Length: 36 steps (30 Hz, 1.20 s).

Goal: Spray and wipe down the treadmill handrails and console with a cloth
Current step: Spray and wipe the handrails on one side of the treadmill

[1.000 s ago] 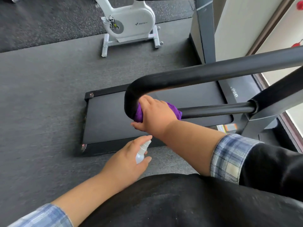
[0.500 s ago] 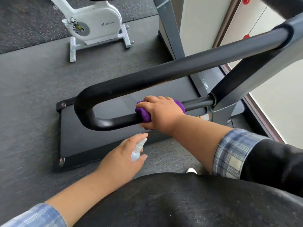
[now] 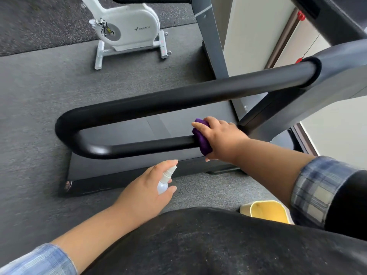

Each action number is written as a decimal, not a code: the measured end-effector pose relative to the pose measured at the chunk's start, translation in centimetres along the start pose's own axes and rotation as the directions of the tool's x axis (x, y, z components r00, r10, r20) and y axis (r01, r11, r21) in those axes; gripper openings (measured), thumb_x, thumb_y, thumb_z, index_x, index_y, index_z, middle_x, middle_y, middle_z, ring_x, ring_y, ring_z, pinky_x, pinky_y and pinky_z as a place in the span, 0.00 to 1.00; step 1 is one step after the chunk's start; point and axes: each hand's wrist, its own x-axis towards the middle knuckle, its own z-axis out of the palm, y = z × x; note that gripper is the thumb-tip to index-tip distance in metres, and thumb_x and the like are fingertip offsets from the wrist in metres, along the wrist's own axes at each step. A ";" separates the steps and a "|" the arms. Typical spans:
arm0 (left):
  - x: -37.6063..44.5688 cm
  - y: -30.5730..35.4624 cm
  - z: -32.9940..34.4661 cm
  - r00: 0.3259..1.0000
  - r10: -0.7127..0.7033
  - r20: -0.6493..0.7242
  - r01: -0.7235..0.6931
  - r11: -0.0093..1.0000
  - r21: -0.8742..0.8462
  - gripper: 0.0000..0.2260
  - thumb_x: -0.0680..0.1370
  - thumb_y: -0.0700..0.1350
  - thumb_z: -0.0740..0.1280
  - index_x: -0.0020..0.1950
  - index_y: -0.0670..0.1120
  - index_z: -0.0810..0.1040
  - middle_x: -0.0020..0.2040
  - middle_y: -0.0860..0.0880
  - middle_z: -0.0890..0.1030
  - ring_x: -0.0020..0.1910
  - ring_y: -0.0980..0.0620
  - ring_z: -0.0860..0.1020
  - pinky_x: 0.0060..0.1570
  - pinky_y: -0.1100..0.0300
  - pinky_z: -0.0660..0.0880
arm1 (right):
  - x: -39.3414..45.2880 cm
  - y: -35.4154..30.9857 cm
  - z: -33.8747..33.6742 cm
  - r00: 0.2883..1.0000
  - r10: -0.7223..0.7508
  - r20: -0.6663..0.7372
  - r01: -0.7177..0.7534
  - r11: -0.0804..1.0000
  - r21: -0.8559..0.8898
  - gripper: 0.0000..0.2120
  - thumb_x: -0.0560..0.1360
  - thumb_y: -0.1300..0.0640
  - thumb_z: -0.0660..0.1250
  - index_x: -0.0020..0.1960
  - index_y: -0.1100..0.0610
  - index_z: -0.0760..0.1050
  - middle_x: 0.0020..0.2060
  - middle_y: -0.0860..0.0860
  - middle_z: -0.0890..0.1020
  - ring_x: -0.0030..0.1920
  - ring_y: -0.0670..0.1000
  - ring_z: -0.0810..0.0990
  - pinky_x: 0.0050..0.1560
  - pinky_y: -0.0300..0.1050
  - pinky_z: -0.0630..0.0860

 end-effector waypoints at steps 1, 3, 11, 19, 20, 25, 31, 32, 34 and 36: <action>-0.1 0.3 0.1 1.000 -0.015 -0.008 0.015 1.000 0.001 0.34 0.76 0.53 0.71 0.62 0.84 0.52 0.54 0.73 0.70 0.56 0.78 0.68 0.46 0.79 0.63 | 0.3 0.0 -0.2 0.999 -0.028 0.017 0.028 1.000 0.006 0.55 0.66 0.36 0.77 0.80 0.44 0.45 0.73 0.55 0.63 0.65 0.62 0.73 0.63 0.61 0.74; -0.4 0.7 0.3 0.999 -0.038 -0.031 0.038 0.999 0.004 0.35 0.76 0.53 0.72 0.62 0.84 0.52 0.53 0.72 0.71 0.55 0.77 0.68 0.45 0.77 0.64 | 0.9 -0.5 -0.4 0.996 -0.092 0.021 0.092 0.996 0.023 0.51 0.70 0.40 0.76 0.80 0.44 0.46 0.74 0.55 0.62 0.65 0.62 0.72 0.62 0.60 0.74; -0.3 3.1 1.5 0.994 -0.080 -0.073 0.080 0.997 -0.001 0.35 0.75 0.51 0.73 0.62 0.83 0.55 0.53 0.70 0.73 0.55 0.76 0.70 0.49 0.83 0.62 | 2.6 -5.8 -0.7 0.952 -0.288 -0.104 0.302 0.938 0.168 0.45 0.72 0.40 0.73 0.80 0.43 0.51 0.74 0.54 0.63 0.65 0.61 0.73 0.63 0.59 0.73; -0.4 3.6 2.2 0.984 -0.147 -0.098 0.145 0.989 -0.032 0.33 0.76 0.54 0.71 0.63 0.83 0.53 0.55 0.70 0.72 0.56 0.76 0.68 0.49 0.76 0.63 | 0.0 2.5 0.5 0.996 -0.076 -0.055 0.080 0.994 0.076 0.54 0.61 0.21 0.66 0.78 0.38 0.47 0.75 0.54 0.64 0.68 0.64 0.72 0.69 0.71 0.64; -0.5 3.5 2.2 0.983 -0.154 -0.098 0.151 0.988 -0.031 0.33 0.76 0.54 0.71 0.62 0.83 0.53 0.55 0.70 0.72 0.56 0.76 0.68 0.49 0.76 0.63 | 0.0 2.4 0.8 0.995 -0.072 -0.062 0.076 0.995 0.066 0.55 0.61 0.22 0.67 0.78 0.38 0.45 0.75 0.56 0.64 0.65 0.65 0.74 0.66 0.71 0.67; -0.9 2.6 1.4 0.982 -0.162 -0.101 0.160 0.987 -0.026 0.33 0.75 0.55 0.71 0.63 0.83 0.54 0.54 0.71 0.72 0.57 0.75 0.68 0.49 0.76 0.64 | 0.8 1.4 1.1 0.992 -0.090 -0.085 0.100 0.988 0.120 0.56 0.64 0.27 0.71 0.78 0.42 0.41 0.70 0.53 0.68 0.57 0.61 0.79 0.54 0.59 0.78; -1.9 0.4 0.6 0.977 -0.184 -0.106 0.181 0.983 -0.037 0.33 0.75 0.54 0.72 0.63 0.83 0.55 0.52 0.70 0.74 0.55 0.72 0.71 0.49 0.75 0.65 | 2.4 -1.2 1.1 0.982 -0.141 -0.125 0.156 0.980 0.125 0.52 0.64 0.27 0.71 0.78 0.47 0.51 0.70 0.51 0.69 0.58 0.59 0.79 0.55 0.57 0.78; -2.0 0.0 0.5 0.978 -0.181 -0.101 0.178 0.983 -0.043 0.33 0.75 0.54 0.71 0.63 0.83 0.55 0.53 0.70 0.74 0.55 0.71 0.71 0.49 0.74 0.66 | 2.7 -2.0 1.0 0.980 -0.146 -0.134 0.162 0.979 0.120 0.52 0.64 0.27 0.71 0.77 0.48 0.51 0.69 0.51 0.70 0.58 0.59 0.79 0.54 0.57 0.78; -2.1 -0.7 0.1 0.979 -0.186 -0.081 0.183 0.982 -0.044 0.32 0.75 0.55 0.71 0.62 0.84 0.54 0.53 0.70 0.74 0.55 0.69 0.72 0.51 0.69 0.68 | 3.5 -4.2 0.9 0.976 -0.161 -0.150 0.177 0.978 0.106 0.51 0.65 0.27 0.70 0.77 0.49 0.53 0.69 0.51 0.70 0.57 0.59 0.80 0.53 0.56 0.79; -2.3 -1.7 -0.3 0.979 -0.194 -0.065 0.192 0.981 -0.042 0.32 0.75 0.55 0.70 0.62 0.84 0.53 0.53 0.71 0.73 0.55 0.69 0.72 0.52 0.66 0.69 | 4.3 -6.5 0.8 0.970 -0.177 -0.168 0.195 0.977 0.092 0.50 0.65 0.27 0.70 0.77 0.49 0.54 0.69 0.52 0.70 0.56 0.59 0.80 0.52 0.56 0.79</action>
